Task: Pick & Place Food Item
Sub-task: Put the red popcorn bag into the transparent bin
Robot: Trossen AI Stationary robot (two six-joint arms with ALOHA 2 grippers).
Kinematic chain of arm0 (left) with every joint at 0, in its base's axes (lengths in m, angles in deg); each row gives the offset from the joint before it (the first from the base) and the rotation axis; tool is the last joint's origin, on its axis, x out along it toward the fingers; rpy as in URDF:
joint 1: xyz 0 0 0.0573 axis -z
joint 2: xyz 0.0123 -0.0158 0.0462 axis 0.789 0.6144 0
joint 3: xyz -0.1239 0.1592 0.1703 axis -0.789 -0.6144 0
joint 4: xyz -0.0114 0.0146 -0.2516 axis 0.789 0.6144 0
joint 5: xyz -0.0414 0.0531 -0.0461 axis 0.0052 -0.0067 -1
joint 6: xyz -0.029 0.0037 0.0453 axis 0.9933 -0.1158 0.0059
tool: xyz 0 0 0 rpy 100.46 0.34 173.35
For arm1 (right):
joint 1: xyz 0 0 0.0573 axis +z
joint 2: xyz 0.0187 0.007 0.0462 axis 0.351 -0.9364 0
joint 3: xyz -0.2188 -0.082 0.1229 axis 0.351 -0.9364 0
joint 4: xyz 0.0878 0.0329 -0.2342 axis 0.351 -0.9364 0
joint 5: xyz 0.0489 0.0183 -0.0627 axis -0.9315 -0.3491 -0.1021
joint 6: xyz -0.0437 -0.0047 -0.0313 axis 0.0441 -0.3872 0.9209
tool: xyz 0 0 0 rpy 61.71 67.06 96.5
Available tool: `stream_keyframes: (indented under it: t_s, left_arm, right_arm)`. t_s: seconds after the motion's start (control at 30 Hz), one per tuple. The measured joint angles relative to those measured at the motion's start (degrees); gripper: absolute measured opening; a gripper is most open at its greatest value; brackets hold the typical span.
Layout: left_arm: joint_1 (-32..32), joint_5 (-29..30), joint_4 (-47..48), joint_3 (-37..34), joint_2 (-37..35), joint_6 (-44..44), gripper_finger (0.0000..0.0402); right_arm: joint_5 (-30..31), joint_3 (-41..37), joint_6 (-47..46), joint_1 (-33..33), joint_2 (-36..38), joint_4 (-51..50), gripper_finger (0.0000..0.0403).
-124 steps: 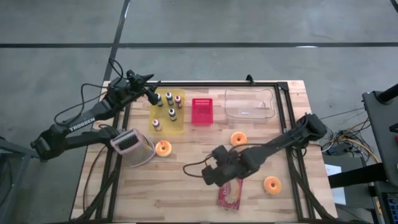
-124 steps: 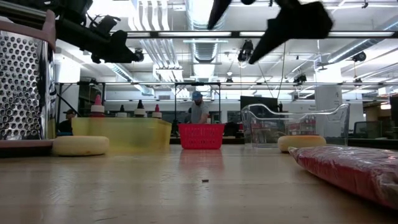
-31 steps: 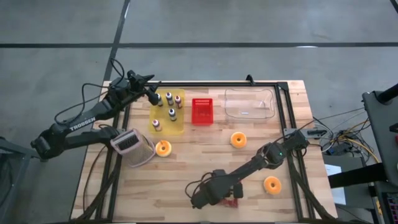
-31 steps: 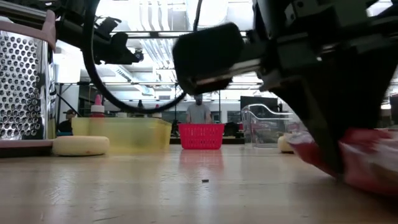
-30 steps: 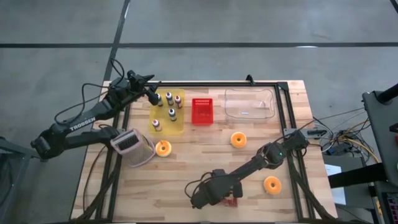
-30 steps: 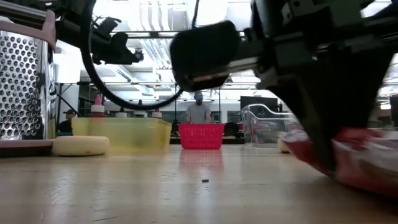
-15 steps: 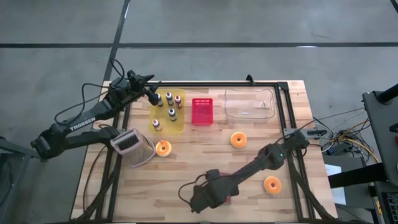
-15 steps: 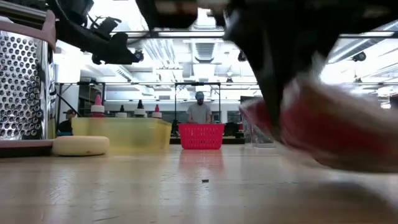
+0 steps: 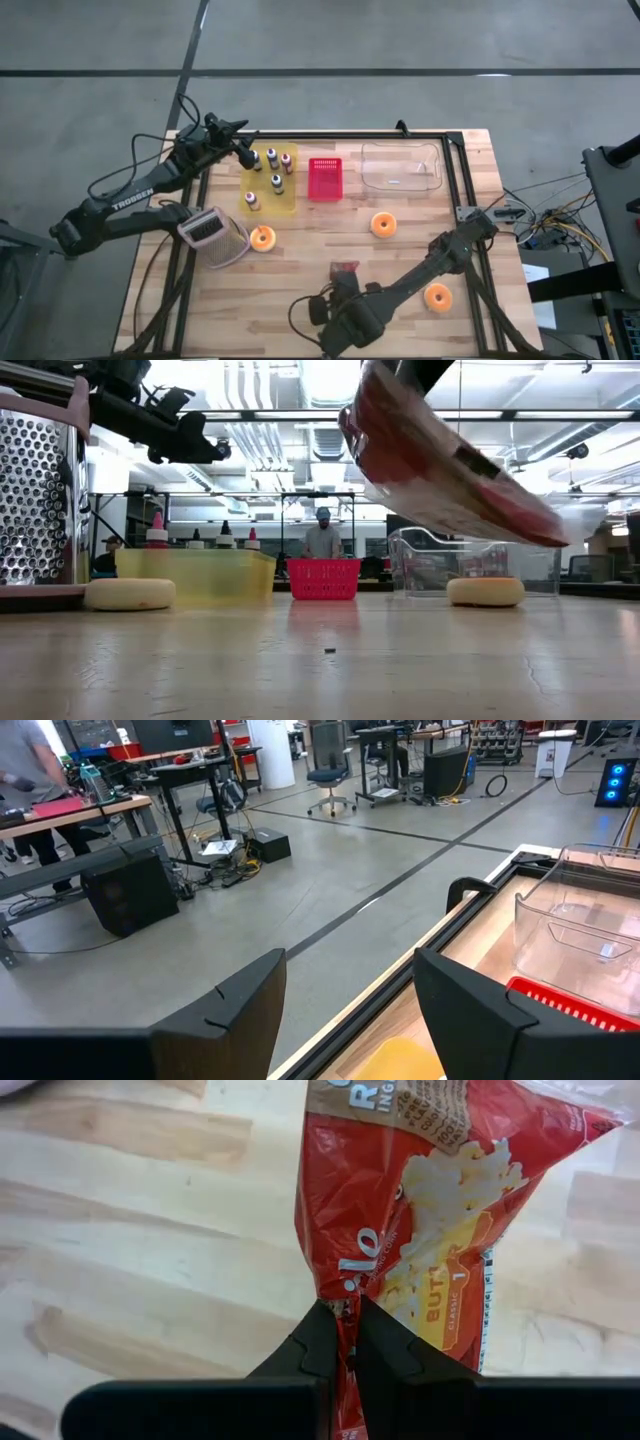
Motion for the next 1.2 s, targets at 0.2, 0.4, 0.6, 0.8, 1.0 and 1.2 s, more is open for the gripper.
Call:
stream_keyframes:
  t_s: [0.2,0.4,0.6,0.8,1.0,1.2]
  left_arm:
    - [0.0,0.0,0.0,0.0,0.0,0.0,0.0223]
    - [0.0,0.01,0.0,0.0,0.0,0.0,0.0223]
    - [-0.01,0.02,0.0,0.0,0.0,0.02,0.0223]
    - [0.0,0.01,0.0,0.0,0.0,0.04,0.0223]
    - [0.01,0.01,0.01,0.0,0.0,0.07,0.0223]
    - [-0.01,0.0,0.01,0.0,0.0,0.07,0.0223]
  right_arm:
    - [1.08,0.0,0.14,-0.09,0.01,-0.51,0.0013]
    - [2.86,0.0,0.46,-0.07,0.08,-0.76,0.0013]
    - [5.43,0.0,0.15,-0.05,0.08,-2.88,0.0013]
    - [9.13,0.0,-2.53,-0.07,0.59,-6.7,0.0013]
    - [11.15,0.0,-0.2,-0.11,2.45,-6.58,0.0013]
    - [13.67,-0.21,4.47,-0.53,5.15,-6.54,0.0013]
